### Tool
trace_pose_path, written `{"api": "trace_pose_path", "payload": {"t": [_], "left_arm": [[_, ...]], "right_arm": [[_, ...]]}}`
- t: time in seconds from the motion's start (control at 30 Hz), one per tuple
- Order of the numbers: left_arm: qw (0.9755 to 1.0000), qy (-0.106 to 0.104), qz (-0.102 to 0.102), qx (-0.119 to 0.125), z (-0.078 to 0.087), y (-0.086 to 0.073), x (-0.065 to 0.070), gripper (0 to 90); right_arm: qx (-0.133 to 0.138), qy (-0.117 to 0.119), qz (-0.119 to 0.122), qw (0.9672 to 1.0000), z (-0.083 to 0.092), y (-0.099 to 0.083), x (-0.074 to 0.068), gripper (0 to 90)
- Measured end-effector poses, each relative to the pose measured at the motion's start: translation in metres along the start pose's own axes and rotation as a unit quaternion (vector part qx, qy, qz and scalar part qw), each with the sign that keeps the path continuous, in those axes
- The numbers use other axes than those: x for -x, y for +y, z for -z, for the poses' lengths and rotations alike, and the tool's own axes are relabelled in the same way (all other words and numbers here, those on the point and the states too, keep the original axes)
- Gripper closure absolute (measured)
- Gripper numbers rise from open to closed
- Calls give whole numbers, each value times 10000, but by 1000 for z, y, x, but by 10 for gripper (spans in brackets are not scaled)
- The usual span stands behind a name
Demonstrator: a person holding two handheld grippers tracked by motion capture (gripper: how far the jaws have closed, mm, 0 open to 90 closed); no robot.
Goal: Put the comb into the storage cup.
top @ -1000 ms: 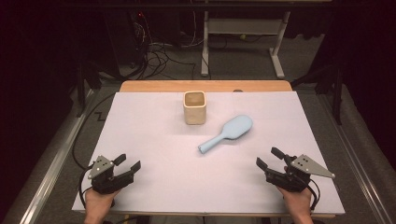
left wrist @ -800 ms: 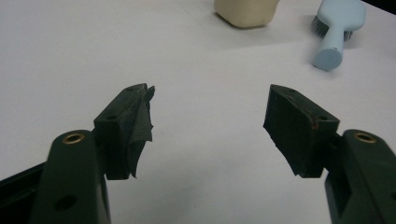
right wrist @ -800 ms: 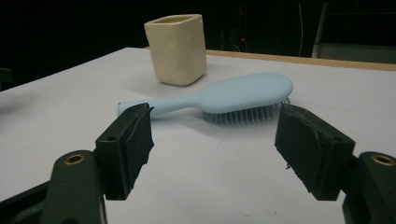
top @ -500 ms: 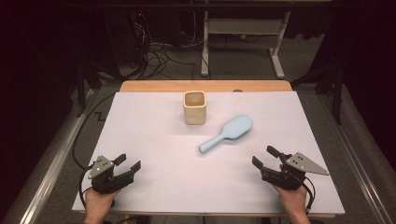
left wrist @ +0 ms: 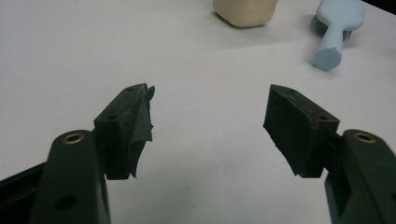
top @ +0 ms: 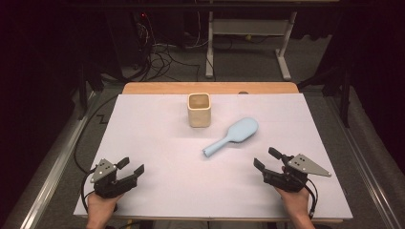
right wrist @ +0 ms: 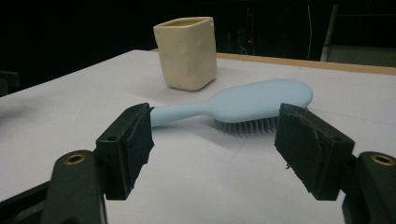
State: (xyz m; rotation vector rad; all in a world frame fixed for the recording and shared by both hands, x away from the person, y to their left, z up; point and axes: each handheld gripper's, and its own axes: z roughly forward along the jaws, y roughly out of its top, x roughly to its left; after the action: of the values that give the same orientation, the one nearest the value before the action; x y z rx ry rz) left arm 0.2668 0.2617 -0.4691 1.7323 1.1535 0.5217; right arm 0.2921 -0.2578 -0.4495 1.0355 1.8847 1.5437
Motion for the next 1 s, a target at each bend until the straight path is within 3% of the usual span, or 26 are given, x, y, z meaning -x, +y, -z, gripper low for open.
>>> {"api": "trace_pose_path", "payload": {"t": [1.0], "left_arm": [[10000, 1, 9, 5, 1, 0, -1, 324]], "right_arm": [[-41, 249, -83, 9996, -25, 4, -10, 284]]}}
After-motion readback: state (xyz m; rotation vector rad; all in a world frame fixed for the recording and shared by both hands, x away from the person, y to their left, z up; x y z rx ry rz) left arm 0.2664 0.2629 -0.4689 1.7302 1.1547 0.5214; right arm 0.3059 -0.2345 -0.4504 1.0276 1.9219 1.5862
